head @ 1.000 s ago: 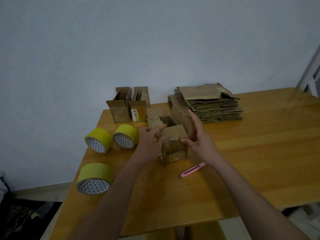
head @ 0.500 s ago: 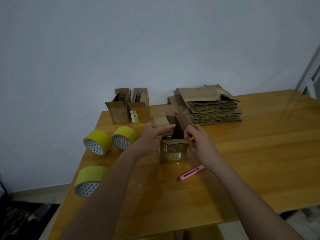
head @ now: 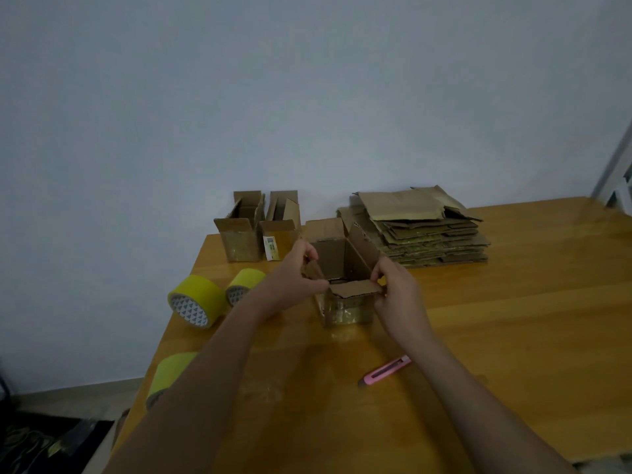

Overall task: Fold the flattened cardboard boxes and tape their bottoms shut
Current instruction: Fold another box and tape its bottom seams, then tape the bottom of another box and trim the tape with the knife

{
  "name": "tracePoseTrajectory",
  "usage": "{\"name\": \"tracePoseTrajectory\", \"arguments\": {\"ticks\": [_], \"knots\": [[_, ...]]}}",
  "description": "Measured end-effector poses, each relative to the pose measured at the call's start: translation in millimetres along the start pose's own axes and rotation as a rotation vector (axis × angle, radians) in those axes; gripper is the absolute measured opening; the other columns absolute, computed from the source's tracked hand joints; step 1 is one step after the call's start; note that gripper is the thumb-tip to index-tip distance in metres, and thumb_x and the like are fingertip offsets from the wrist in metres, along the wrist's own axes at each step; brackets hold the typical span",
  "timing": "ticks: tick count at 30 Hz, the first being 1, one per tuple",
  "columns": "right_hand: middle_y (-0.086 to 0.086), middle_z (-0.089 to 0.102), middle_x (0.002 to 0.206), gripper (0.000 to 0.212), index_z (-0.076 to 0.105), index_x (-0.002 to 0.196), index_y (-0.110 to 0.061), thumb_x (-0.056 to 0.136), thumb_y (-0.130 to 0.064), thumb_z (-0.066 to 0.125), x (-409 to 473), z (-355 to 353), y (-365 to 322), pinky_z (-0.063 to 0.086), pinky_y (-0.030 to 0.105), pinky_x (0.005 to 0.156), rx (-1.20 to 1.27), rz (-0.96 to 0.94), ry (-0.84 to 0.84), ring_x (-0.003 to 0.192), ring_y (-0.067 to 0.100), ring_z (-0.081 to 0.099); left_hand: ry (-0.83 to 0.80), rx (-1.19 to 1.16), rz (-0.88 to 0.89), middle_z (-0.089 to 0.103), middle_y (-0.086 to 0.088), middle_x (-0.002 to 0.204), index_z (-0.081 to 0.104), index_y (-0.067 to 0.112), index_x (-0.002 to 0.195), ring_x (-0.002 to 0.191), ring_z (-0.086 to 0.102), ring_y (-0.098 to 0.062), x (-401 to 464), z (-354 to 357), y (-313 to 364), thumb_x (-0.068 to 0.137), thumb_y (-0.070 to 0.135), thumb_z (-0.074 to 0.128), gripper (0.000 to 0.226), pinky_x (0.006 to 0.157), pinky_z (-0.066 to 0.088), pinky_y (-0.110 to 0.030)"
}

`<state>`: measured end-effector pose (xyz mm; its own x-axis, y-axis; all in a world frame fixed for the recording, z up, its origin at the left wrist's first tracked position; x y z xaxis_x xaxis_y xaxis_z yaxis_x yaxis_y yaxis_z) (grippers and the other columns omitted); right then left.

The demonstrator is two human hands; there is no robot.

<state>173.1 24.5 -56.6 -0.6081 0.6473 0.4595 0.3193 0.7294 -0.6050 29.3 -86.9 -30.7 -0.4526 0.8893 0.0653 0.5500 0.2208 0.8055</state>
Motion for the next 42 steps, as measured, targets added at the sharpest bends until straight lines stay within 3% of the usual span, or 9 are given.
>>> {"name": "tracePoseTrajectory", "arguments": {"ticks": [10,15,18,21,25,28,31,37,42], "knots": [[0.003,0.048,0.106,0.023,0.045,0.093,-0.017,0.088,0.003,0.057,55.8,36.6,-3.3,0.046,0.028,0.067,-0.039,0.099,0.081,0.083,0.016,0.050,0.351,0.064,-0.075,0.050,0.005,0.104,0.037,0.017,0.116,0.092,0.053,-0.009,56.8,-28.0,-18.6,0.093,0.002,0.058,0.035,0.058,0.041,-0.013],[-0.002,0.054,0.079,0.020,0.044,0.091,-0.014,0.091,-0.014,0.064,68.7,64.1,13.1,0.049,0.030,0.057,0.092,0.159,0.098,0.067,0.012,0.054,0.615,-0.181,-0.297,0.051,-0.006,0.099,0.039,0.009,0.117,0.086,0.054,-0.017,66.8,-40.4,-43.2,0.089,-0.006,0.055,0.036,0.062,0.048,-0.024],[-0.002,0.061,0.077,0.006,0.057,0.096,-0.013,0.092,-0.015,0.061,72.6,90.5,20.9,0.041,0.021,0.055,0.098,0.109,0.001,0.064,0.011,0.055,0.540,-0.201,-0.458,0.053,-0.009,0.079,0.053,0.007,0.085,0.072,0.053,-0.020,77.3,-23.1,-56.7,0.088,-0.005,0.052,0.012,0.067,0.051,-0.035],[0.005,0.065,0.112,0.031,0.059,0.124,-0.008,0.093,-0.005,0.055,82.7,106.1,22.2,0.035,0.000,0.077,0.149,0.068,-0.134,0.101,0.017,0.060,0.485,-0.159,-0.483,0.052,-0.005,0.073,0.057,0.007,0.078,0.064,0.049,-0.016,86.0,-10.4,-62.2,0.092,0.002,0.048,0.017,0.058,0.044,-0.029],[0.011,0.044,0.148,0.057,0.042,0.145,-0.007,0.090,0.008,0.045,94.4,122.8,20.4,0.026,0.015,0.107,0.134,0.014,-0.366,0.138,0.022,0.038,0.401,-0.173,-0.468,0.059,-0.004,0.118,0.061,0.011,0.124,0.104,0.057,-0.022,93.4,1.0,-69.3,0.094,0.000,0.042,0.037,0.088,0.051,-0.032],[0.007,0.023,0.160,0.068,0.028,0.153,-0.010,0.089,0.007,0.047,103.3,129.8,25.8,0.018,0.024,0.116,0.101,0.052,-0.496,0.148,0.021,0.021,0.311,-0.270,-0.427,0.061,0.002,0.114,0.053,0.018,0.136,0.098,0.061,-0.018,101.5,7.5,-74.0,0.092,-0.001,0.050,0.048,0.084,0.054,-0.033],[0.005,0.017,0.162,0.072,0.023,0.154,-0.010,0.089,0.008,0.049,109.4,129.8,26.3,0.018,0.027,0.119,0.127,0.065,-0.547,0.149,0.020,0.017,0.197,-0.282,-0.415,0.047,-0.002,0.145,0.039,0.022,0.147,0.122,0.052,-0.022,109.7,12.5,-76.8,0.092,0.002,0.057,0.062,0.097,0.049,-0.031],[0.007,0.066,0.113,0.035,0.065,0.118,-0.006,0.088,0.007,0.055,109.2,78.9,27.8,0.048,0.026,0.098,0.125,-0.017,-0.052,0.108,0.019,0.061,0.158,-0.243,-0.398,0.005,0.008,0.163,0.015,0.027,0.155,0.147,0.017,-0.022,117.6,19.1,-69.1,0.094,0.000,0.048,0.074,0.110,0.030,-0.034],[0.004,0.060,0.085,0.008,0.053,0.090,-0.014,0.094,-0.007,0.054,94.3,34.4,72.4,0.053,0.028,0.064,0.498,0.392,0.297,0.074,0.017,0.061,0.299,-0.137,-0.361,0.026,-0.004,0.154,0.032,0.014,0.149,0.132,0.038,-0.024,119.1,23.8,-62.0,0.092,-0.002,0.050,0.061,0.107,0.037,-0.029]]}}
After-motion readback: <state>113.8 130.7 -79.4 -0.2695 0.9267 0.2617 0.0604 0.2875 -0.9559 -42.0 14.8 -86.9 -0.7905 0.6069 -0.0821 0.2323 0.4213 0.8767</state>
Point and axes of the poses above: each hand's wrist, its own x-axis towards the middle knuckle, its own z-axis out of the palm, y = z × x, the point moved 7 cm from there along x, towards the middle knuckle
